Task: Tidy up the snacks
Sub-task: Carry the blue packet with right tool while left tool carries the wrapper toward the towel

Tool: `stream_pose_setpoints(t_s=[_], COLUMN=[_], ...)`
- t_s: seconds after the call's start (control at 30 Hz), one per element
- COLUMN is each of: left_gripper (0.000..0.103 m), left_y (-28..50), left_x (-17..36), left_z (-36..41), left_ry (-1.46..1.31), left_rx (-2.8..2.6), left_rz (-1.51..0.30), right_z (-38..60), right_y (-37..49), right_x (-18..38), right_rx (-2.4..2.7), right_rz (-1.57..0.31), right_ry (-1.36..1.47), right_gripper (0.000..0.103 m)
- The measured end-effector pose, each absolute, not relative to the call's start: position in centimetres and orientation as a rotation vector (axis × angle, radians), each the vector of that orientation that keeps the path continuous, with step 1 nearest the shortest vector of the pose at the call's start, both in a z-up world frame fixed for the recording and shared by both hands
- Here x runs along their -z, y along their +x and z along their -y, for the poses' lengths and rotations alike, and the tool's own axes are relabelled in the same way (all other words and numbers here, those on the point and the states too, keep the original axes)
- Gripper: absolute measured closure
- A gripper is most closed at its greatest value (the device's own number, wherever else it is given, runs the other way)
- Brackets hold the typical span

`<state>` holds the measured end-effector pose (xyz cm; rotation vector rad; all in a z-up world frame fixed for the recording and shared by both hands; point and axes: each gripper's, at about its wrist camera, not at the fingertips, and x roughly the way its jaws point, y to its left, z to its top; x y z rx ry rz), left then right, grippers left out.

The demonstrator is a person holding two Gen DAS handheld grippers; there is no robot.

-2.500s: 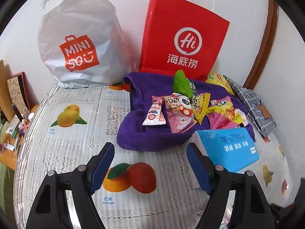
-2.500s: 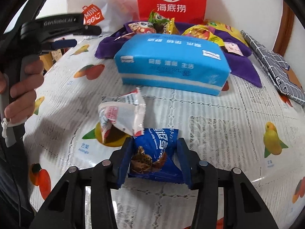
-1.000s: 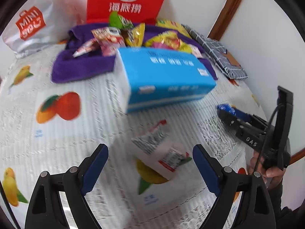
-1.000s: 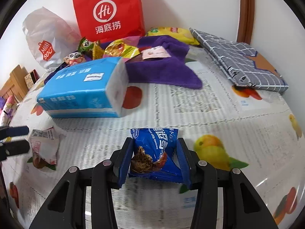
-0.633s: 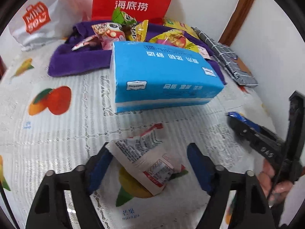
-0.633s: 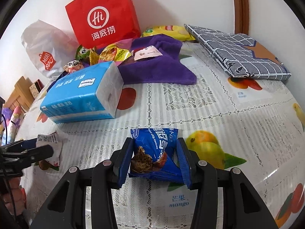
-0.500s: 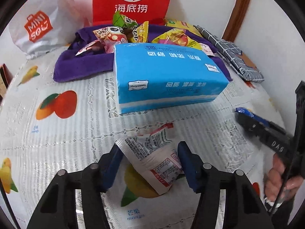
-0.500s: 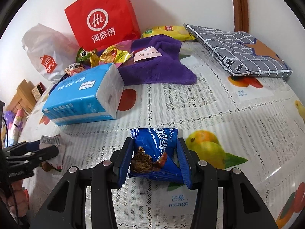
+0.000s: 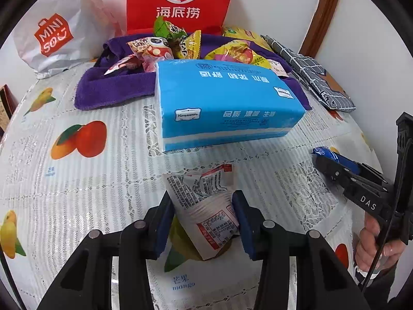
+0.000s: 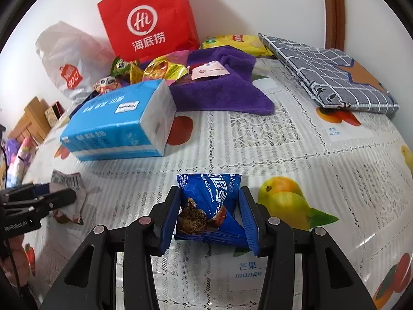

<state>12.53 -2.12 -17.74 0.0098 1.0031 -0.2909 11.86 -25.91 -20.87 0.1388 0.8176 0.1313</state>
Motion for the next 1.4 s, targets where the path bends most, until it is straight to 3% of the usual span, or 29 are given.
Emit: stream_pose_setpoints(t_s=[1.4], left_gripper=[0.059], left_y=[11.3], left_x=[17.2], left_z=[-1.0], left_ry=[-0.129], left_rx=[0.362], left_rz=[-0.976], right_z=[24.7], right_y=[11.5], right_x=[20.2], right_rx=[-0.113], right_rz=[-0.827], right_ry=[0.058], right_gripper=[0.058])
